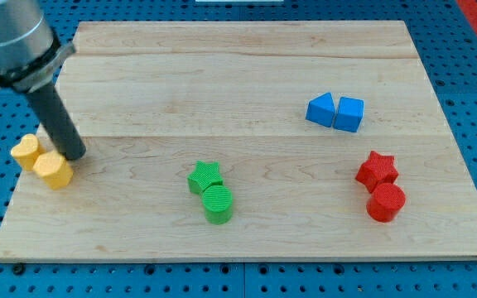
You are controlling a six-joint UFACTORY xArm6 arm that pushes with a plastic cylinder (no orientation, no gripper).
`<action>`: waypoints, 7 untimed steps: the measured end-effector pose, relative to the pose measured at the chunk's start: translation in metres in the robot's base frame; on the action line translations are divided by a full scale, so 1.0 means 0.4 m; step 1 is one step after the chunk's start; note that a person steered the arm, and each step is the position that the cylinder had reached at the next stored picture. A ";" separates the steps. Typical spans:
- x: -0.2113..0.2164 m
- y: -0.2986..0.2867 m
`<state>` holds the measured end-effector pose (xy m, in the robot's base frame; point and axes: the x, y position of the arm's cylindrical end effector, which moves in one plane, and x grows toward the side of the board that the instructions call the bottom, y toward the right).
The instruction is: Push the yellow blocks towards bottom left
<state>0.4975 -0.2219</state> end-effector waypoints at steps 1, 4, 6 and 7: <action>-0.001 0.048; -0.176 -0.107; -0.131 -0.179; -0.073 -0.176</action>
